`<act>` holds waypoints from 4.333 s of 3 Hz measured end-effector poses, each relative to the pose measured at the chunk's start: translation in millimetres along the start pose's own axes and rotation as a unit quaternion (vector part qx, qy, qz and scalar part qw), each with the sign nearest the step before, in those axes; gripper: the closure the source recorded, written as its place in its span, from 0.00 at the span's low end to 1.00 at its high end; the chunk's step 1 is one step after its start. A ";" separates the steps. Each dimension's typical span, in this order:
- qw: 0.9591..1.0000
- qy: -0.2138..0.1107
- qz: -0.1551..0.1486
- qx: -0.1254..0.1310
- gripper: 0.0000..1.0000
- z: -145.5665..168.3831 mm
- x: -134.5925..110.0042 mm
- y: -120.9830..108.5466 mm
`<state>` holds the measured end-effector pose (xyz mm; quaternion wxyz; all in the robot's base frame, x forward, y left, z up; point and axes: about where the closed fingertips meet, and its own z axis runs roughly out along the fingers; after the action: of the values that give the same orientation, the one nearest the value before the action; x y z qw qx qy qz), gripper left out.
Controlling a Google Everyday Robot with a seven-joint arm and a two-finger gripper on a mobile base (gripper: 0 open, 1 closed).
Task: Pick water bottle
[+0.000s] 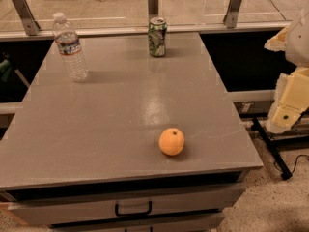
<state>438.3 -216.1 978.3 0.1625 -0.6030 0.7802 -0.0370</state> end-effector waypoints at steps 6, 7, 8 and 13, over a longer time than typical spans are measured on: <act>0.957 -0.279 -0.075 -0.015 0.00 39.3 -306.0 -2.0; 0.955 -0.287 -0.077 -0.011 0.00 36.7 -313.6 -2.1; 0.954 -0.291 -0.072 -0.004 0.00 37.6 -315.3 -2.5; 0.848 -0.528 0.025 0.041 0.00 168.1 -475.2 -128.1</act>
Offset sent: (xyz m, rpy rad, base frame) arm 0.0033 0.0228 -0.0093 0.0530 0.0143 0.0062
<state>712.0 225.3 951.3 0.5751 -0.5050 0.5893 0.2588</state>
